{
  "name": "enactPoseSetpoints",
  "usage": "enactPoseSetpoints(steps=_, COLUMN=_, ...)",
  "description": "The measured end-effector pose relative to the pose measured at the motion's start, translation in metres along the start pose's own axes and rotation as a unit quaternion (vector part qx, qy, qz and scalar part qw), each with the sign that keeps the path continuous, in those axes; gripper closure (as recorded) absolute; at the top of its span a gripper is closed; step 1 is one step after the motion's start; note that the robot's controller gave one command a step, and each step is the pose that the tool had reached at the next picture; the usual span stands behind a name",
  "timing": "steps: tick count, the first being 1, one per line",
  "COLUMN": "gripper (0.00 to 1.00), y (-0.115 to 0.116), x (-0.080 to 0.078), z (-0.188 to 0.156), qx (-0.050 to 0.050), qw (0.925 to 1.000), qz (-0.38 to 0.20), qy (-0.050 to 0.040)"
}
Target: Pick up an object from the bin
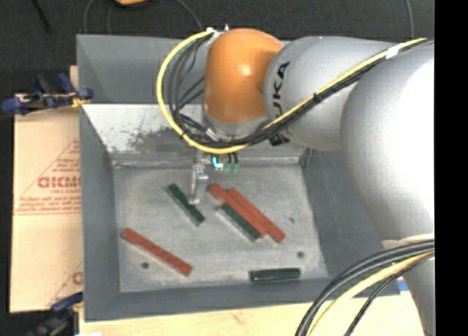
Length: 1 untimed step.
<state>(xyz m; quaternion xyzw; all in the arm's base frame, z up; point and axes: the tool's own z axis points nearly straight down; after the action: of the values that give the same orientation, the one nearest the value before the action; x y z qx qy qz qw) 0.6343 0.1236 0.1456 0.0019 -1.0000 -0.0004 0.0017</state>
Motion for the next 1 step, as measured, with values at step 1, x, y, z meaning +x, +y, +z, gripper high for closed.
enactPoseSetpoints(steps=1, gripper=0.0, y=-0.0003, x=-0.002, z=-0.0047, qx=0.0, qw=1.0, qz=0.001, qy=-0.0039)
